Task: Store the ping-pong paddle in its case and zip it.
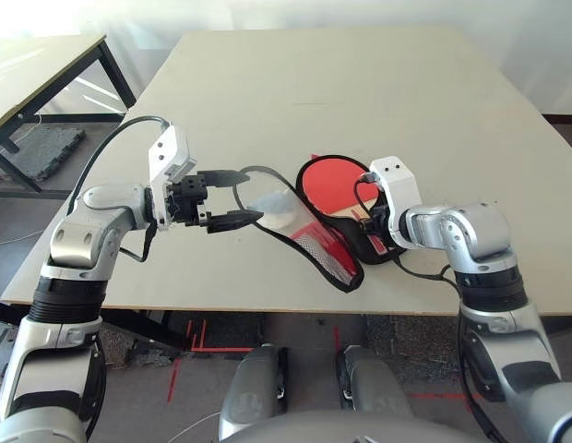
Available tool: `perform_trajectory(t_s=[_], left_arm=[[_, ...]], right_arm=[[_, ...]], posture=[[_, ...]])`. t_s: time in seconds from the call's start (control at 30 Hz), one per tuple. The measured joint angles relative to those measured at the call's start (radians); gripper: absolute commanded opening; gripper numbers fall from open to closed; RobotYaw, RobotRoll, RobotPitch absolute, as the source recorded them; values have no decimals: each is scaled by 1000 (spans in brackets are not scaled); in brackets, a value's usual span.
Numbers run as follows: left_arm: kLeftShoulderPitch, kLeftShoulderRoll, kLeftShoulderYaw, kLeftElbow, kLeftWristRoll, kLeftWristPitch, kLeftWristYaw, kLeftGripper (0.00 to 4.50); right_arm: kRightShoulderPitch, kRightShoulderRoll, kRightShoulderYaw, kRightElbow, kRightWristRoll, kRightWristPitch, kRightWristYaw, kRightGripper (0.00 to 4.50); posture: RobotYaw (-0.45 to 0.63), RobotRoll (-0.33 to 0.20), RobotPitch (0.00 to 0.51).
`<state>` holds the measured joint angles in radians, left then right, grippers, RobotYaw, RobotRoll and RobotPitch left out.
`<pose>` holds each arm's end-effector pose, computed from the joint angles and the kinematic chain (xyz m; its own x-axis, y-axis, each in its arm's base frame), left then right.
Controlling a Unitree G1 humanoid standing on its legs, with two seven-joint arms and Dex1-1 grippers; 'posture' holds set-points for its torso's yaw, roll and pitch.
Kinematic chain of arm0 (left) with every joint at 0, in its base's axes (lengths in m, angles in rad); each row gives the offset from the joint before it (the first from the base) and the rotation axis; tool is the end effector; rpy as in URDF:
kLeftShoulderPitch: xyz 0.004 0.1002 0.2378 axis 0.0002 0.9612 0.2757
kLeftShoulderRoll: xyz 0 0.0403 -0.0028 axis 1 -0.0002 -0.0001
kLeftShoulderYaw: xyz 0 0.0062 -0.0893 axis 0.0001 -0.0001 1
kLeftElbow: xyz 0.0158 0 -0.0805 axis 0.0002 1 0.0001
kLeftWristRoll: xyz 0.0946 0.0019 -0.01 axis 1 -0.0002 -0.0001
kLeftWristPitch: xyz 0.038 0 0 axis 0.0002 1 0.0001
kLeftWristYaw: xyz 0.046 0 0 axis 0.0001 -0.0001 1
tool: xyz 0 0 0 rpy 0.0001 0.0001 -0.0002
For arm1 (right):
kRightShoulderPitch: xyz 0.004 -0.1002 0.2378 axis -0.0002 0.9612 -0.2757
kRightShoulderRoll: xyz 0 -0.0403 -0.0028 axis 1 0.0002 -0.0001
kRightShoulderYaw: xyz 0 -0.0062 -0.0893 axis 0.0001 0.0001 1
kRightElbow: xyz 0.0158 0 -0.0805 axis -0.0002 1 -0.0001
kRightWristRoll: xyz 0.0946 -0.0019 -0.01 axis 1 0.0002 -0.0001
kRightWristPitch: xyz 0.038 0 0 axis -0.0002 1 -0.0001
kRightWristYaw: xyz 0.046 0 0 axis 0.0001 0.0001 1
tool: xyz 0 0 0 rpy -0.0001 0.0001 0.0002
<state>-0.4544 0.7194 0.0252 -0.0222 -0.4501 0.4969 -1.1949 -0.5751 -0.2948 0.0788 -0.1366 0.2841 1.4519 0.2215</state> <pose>0.2575 0.2437 0.1885 0.3737 -0.8941 -0.2468 0.9275 0.3636 0.0874 0.2558 -0.1499 0.1511 0.6263 0.2993 -0.7199 -0.3855 0.9215 0.0477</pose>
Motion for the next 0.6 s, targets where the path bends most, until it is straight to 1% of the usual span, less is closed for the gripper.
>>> perform_trajectory(t_s=[0.13, 0.17, 0.23, 0.3, 0.4, 0.53, 0.6], left_arm=[[0, 6, 1, 3, 0, -5, 0, 4500], [0, 8, 1, 4, 0, -5, 0, 4500], [-1, 17, 1, 8, 0, -5, -1, 4500], [-1, 40, 4, 23, 0, -5, -3, 4500], [-2, 75, 12, 41, 0, -4, -9, 4500], [-6, 122, 35, 65, 0, -4, -17, 4500], [-7, 146, 44, 78, 1, -4, -21, 4500]], right_arm=[[0, -4, 9, 2, -12, -26, 1, 4017], [0, -7, 14, 2, -13, -30, 5, 4354], [3, -35, 35, 1, -13, -66, 25, 4438], [23, -70, 39, -7, -26, -195, 53, 4438], [36, -116, 18, -17, -27, -322, 110, 4438], [68, -197, -72, 6, 6, -510, 231, 4438], [92, -252, -121, 54, 9, -638, 290, 4438]], posture=[[125, 0, 52], [123, 0, 51], [121, 0, 51], [123, 0, 50], [124, 0, 48], [131, 0, 47], [132, 0, 46]])
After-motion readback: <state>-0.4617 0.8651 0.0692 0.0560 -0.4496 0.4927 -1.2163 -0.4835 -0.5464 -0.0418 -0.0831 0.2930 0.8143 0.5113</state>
